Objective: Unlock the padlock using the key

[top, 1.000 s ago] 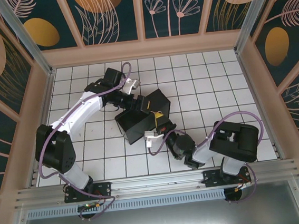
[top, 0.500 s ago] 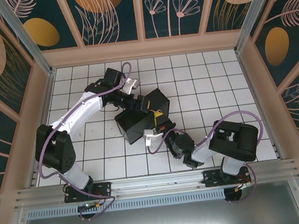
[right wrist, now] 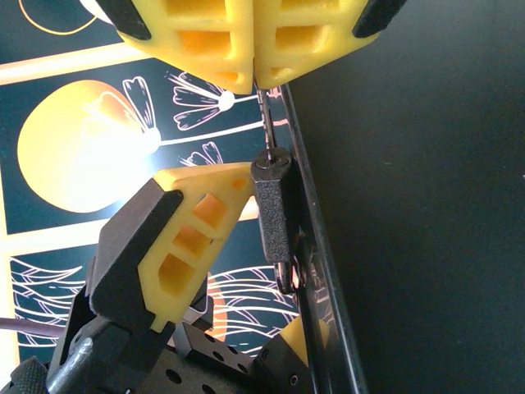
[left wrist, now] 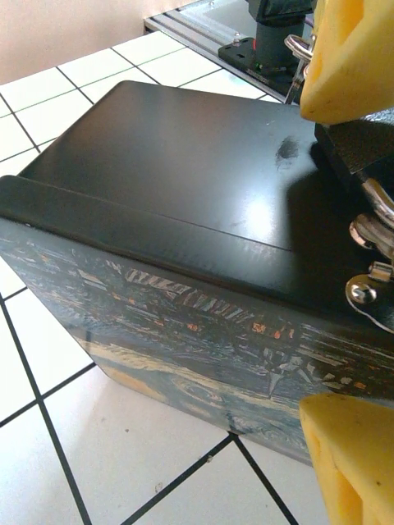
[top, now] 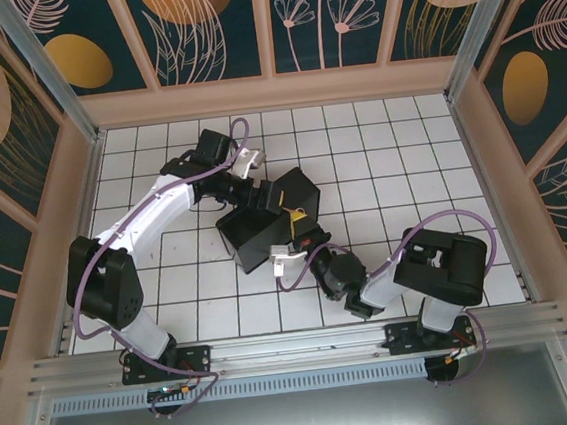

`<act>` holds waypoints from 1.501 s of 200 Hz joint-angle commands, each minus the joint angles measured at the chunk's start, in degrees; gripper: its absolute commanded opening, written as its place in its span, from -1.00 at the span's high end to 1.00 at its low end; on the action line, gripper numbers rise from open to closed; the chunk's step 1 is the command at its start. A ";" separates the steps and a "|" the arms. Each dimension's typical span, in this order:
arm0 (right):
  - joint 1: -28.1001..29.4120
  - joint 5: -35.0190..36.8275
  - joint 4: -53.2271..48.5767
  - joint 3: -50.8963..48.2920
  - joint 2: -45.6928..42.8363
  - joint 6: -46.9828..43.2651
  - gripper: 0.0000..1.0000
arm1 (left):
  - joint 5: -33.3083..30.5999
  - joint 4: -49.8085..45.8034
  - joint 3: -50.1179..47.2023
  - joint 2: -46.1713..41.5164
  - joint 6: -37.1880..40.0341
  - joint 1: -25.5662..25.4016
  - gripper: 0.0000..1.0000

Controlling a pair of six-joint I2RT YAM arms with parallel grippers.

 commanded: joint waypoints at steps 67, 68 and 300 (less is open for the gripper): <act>1.27 -2.85 6.01 2.21 2.06 0.92 1.00 | 0.07 -2.41 -2.10 -0.72 0.55 -0.41 -0.68; 1.27 -2.91 6.02 2.21 2.10 0.90 1.00 | 0.11 -2.40 -2.10 -0.74 0.52 -0.41 -0.68; -0.33 -6.78 5.83 7.02 3.61 -1.03 1.00 | -0.26 -1.55 -5.83 -4.29 -0.29 -1.03 -0.60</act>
